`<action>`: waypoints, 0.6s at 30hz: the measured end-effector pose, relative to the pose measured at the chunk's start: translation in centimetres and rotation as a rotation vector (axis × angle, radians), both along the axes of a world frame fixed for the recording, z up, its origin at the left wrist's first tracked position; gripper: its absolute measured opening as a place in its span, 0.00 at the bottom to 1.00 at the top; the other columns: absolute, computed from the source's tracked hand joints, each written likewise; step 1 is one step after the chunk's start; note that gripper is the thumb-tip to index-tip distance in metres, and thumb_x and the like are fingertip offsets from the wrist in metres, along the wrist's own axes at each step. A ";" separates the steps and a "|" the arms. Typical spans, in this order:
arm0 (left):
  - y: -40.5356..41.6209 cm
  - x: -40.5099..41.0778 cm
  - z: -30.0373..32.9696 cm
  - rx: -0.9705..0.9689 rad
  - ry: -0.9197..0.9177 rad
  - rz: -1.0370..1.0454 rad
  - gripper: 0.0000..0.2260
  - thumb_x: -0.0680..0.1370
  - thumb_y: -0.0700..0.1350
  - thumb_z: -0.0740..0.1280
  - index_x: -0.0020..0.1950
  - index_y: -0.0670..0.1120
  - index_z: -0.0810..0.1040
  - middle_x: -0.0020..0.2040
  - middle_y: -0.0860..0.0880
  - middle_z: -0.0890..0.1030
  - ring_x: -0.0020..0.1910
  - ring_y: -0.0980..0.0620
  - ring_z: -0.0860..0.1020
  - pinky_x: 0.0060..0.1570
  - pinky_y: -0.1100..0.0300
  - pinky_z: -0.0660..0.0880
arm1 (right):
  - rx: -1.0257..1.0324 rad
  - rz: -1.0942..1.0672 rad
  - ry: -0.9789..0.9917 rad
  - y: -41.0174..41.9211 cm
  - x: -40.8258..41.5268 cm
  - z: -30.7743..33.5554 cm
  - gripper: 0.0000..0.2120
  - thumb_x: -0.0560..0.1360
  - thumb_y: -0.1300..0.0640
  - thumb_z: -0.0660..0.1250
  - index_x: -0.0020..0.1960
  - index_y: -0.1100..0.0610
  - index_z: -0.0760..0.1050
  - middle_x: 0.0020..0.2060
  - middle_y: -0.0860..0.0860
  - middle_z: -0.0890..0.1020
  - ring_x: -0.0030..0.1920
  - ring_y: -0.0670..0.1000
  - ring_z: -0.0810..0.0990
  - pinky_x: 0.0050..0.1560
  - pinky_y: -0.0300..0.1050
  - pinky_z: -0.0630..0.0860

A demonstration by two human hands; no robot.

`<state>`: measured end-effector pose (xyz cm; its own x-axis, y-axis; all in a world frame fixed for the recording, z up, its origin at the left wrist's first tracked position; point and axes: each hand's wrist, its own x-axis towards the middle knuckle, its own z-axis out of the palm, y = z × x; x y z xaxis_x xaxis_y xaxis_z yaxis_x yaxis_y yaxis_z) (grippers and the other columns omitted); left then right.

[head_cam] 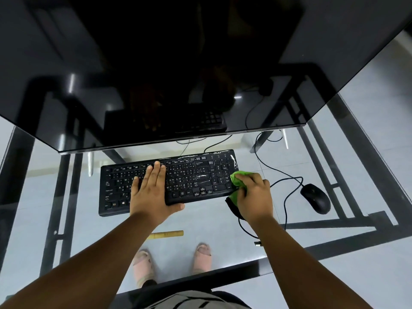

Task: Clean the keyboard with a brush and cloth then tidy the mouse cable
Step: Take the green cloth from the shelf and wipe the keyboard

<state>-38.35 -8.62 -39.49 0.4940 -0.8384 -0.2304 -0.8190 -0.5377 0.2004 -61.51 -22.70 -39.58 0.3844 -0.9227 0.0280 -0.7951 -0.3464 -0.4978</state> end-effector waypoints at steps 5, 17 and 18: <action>-0.1 0.1 0.1 0.013 -0.018 0.000 0.54 0.65 0.76 0.61 0.79 0.49 0.41 0.79 0.53 0.40 0.78 0.53 0.40 0.75 0.46 0.40 | -0.004 -0.029 0.005 1.2 -1.1 -0.2 0.17 0.70 0.65 0.64 0.52 0.48 0.81 0.50 0.48 0.79 0.48 0.56 0.71 0.37 0.49 0.76; -0.3 0.0 0.6 0.007 -0.009 0.020 0.55 0.64 0.75 0.64 0.79 0.49 0.44 0.79 0.53 0.42 0.78 0.53 0.42 0.75 0.46 0.41 | 0.030 0.023 0.074 -3.0 2.8 0.5 0.21 0.74 0.65 0.60 0.62 0.49 0.78 0.56 0.52 0.77 0.53 0.59 0.69 0.53 0.52 0.75; -0.3 0.0 0.6 0.006 -0.010 0.020 0.55 0.63 0.75 0.63 0.79 0.49 0.44 0.79 0.53 0.42 0.78 0.53 0.42 0.75 0.46 0.41 | 0.025 0.024 0.071 -2.9 2.6 0.5 0.21 0.74 0.65 0.60 0.62 0.49 0.79 0.56 0.52 0.77 0.53 0.59 0.70 0.52 0.52 0.75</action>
<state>-38.36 -8.92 -38.88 0.5129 -0.8269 -0.2307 -0.8099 -0.5552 0.1892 -58.89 -25.58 -39.10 0.4071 -0.9131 -0.0233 -0.8202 -0.3542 -0.4492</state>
